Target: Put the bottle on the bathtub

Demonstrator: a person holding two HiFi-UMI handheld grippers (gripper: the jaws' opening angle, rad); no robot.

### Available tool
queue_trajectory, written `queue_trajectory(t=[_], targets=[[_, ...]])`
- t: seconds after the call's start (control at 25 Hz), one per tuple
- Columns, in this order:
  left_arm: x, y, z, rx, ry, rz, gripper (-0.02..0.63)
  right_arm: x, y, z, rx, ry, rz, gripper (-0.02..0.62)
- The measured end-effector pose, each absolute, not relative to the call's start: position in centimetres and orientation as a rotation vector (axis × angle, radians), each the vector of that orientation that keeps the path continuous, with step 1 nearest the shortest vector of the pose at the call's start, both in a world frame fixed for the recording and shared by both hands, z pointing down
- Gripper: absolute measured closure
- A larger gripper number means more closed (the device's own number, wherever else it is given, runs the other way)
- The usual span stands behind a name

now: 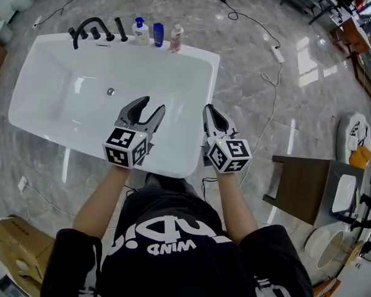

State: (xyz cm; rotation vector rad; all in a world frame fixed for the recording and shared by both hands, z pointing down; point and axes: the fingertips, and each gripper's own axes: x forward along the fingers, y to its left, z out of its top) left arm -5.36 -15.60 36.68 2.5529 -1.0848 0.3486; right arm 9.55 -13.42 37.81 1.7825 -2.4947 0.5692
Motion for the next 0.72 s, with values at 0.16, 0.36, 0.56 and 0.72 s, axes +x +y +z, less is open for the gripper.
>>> queue_trajectory(t=[0.16, 0.36, 0.56, 0.72], targets=[[-7.6, -13.3, 35.2, 2.533, -1.088, 0.306, 0.397, 9.0, -10.7, 36.4, 1.745, -2.513, 0.544, 0.571], [-9.4, -10.4, 33.8, 2.540, -1.092, 0.287, 0.397, 9.1, -7.9, 35.5, 1.717, -2.529, 0.537, 0.571], [-10.5, -7.7, 33.5, 2.515, -1.116, 0.221, 0.402, 9.3, -5.4, 35.1, 1.736, -2.529, 0.548, 0.571], [-11.1, -7.0, 33.2, 2.528, -1.147, 0.178, 0.445, 9.2, -4.4, 34.9, 1.756, -2.522, 0.509, 0.571]])
